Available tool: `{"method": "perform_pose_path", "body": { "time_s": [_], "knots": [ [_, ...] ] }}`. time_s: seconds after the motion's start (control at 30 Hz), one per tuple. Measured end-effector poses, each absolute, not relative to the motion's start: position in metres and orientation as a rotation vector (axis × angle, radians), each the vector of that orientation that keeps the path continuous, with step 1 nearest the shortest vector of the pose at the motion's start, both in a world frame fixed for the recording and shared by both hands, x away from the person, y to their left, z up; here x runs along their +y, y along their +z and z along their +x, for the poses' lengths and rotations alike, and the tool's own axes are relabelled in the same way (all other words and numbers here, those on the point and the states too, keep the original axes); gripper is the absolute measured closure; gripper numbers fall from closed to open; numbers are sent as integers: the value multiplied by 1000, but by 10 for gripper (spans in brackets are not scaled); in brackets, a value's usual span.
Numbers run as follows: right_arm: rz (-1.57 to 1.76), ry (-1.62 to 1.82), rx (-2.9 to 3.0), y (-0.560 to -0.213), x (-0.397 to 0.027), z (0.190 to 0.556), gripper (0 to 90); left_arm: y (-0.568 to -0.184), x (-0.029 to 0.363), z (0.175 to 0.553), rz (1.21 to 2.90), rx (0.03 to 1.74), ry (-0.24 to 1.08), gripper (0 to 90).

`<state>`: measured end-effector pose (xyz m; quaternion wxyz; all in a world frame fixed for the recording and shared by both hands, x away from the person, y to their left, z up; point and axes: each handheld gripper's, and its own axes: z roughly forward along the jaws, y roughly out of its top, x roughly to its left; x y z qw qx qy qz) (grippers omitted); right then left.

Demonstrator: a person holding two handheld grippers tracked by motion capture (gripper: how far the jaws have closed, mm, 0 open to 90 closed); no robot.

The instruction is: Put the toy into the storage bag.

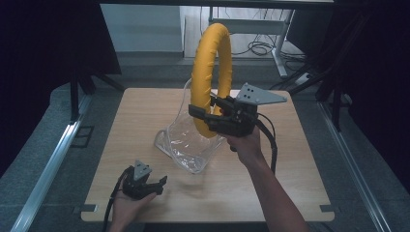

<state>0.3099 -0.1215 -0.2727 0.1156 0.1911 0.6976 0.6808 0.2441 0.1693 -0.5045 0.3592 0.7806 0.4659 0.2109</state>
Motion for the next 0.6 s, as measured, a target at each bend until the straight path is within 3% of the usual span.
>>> {"method": "perform_pose_path", "body": {
  "time_s": [0.6],
  "knots": [
    [554, 2024, 2112, -297, -101, 311, 501, -506, 169, 244, 2017, 1201, 540, 219]
  ]
}}
